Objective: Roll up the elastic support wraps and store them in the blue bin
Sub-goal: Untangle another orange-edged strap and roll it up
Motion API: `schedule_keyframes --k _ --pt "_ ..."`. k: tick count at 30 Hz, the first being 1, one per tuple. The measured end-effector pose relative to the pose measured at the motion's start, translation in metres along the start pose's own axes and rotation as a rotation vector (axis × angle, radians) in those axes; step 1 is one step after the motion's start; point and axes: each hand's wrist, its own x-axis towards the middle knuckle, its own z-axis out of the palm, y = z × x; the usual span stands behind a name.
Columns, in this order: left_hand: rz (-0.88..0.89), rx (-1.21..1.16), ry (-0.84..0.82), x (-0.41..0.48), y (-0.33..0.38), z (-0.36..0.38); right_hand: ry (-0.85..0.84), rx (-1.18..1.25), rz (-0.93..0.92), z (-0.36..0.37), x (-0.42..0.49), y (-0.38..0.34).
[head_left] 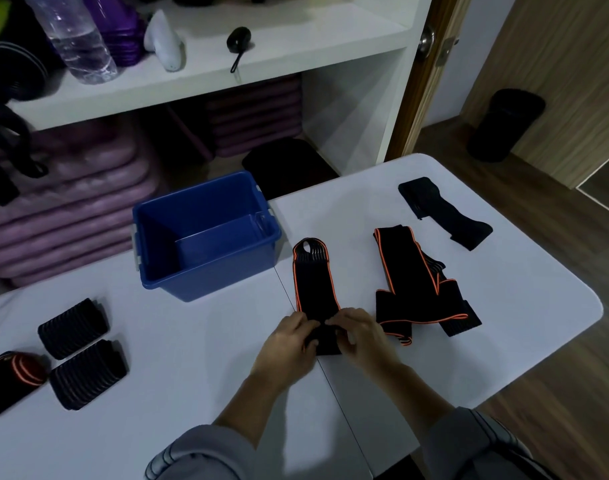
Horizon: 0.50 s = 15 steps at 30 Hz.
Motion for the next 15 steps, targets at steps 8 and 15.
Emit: schedule_keyframes --k 8,15 --pt "-0.126 -0.059 -0.084 0.0 -0.004 -0.003 -0.183 0.097 0.1 -0.011 0.001 0.002" --pt "-0.595 -0.283 -0.088 0.017 0.002 -0.008 -0.174 0.149 0.387 0.001 0.02 -0.008"
